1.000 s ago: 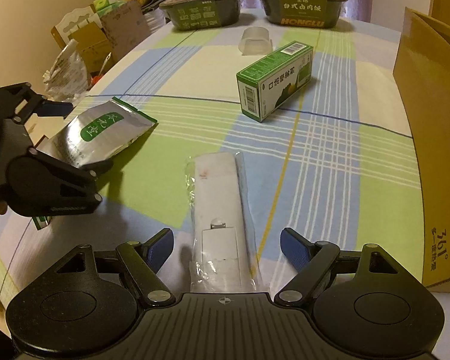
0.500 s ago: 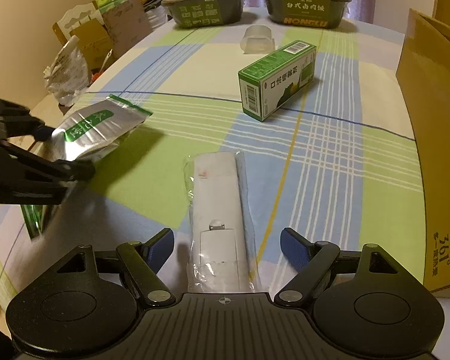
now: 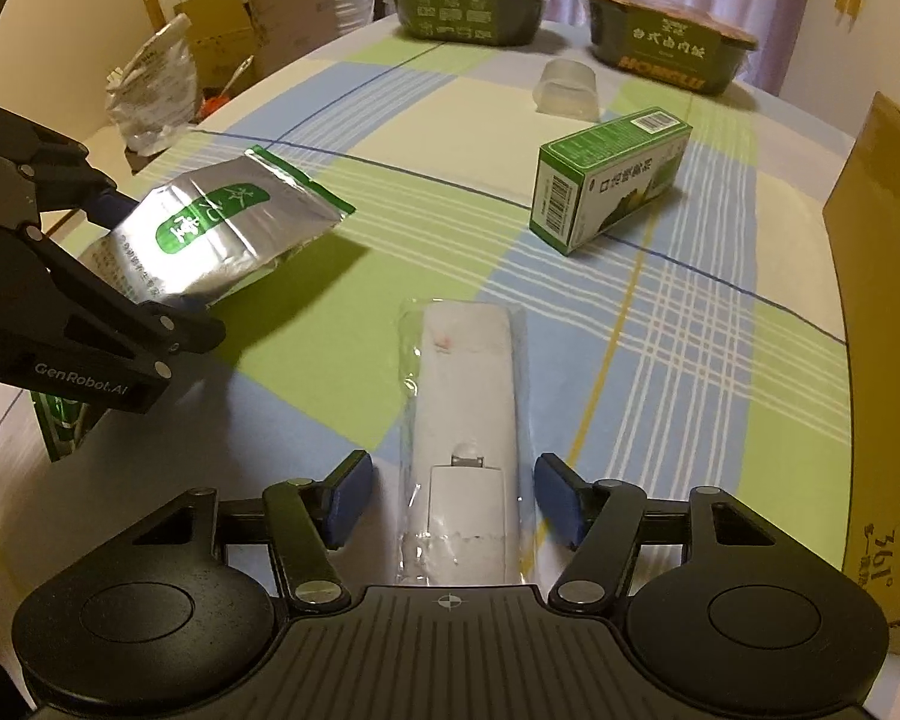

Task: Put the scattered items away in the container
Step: 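Lift the foil bag with the left tool while the right tool regrips the wrapped tube, then carry the foil bag and wrapped tube over the cardboard box with both tools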

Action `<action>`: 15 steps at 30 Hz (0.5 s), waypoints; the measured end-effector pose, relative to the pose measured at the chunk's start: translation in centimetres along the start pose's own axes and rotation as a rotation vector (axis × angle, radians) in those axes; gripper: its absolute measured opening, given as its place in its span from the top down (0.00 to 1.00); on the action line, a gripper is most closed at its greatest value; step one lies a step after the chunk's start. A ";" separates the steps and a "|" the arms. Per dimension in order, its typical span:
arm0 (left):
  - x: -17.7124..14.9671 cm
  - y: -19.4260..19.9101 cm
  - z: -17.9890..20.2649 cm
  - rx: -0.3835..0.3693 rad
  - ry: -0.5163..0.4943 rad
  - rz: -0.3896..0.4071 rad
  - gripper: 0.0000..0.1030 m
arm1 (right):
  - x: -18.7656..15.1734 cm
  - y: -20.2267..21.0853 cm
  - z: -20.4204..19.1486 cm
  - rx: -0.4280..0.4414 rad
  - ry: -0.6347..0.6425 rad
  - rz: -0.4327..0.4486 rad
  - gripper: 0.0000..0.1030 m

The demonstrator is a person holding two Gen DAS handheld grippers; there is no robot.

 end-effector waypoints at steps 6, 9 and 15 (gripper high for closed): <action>-0.2 0.1 0.0 0.010 -0.013 -0.014 0.53 | -0.4 0.5 0.4 -0.022 -0.024 -0.027 0.40; -0.1 0.2 0.0 0.001 -0.010 -0.015 0.58 | -0.5 0.5 0.3 -0.023 -0.024 -0.029 0.41; 0.1 1.0 -0.3 -0.076 0.059 0.002 0.61 | -0.4 0.7 -0.2 -0.001 -0.015 -0.023 0.61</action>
Point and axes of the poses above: each gripper's, at about its wrist camera, not at the fingertips, and y roughly against the way its jaws point, z to its right, x to its top, the point moved 3 cm from there along -y, roughly the way its jaws point, and after that the axes turned 8 degrees about x, right-handed, at the moved point
